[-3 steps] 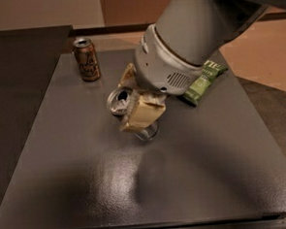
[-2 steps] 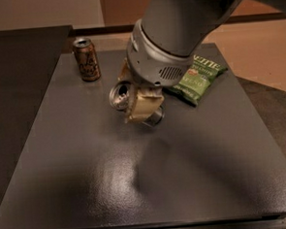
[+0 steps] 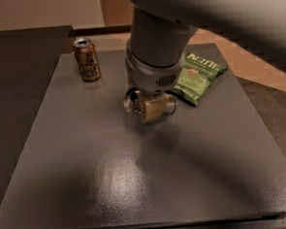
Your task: Knock redbull can over
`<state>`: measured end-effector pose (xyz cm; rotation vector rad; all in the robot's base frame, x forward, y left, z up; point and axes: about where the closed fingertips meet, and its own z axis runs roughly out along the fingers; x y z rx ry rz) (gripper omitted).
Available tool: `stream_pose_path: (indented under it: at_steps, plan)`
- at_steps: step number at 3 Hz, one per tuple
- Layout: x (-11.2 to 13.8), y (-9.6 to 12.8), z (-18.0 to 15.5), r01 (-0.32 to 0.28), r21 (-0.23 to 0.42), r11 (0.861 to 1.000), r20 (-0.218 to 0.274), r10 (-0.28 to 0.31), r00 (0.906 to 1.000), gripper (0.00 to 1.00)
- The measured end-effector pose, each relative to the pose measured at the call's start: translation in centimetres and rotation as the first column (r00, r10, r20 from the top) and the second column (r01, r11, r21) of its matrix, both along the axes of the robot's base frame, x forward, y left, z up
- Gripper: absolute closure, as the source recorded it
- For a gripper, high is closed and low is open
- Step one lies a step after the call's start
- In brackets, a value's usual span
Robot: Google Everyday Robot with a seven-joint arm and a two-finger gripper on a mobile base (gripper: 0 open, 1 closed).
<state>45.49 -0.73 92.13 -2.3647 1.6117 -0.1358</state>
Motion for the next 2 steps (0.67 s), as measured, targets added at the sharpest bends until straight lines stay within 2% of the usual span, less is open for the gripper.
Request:
stream_pose_path:
  at_steps: [1, 2]
  plan:
    - [0.9, -1.0, -1.9, -0.016, -0.114, 0.993, 0.014, 0.018, 0.9997, 0.82]
    - [0.7, -1.4, -3.3, -0.048, -0.185, 0.982, 0.008, 0.050, 0.9987, 0.58]
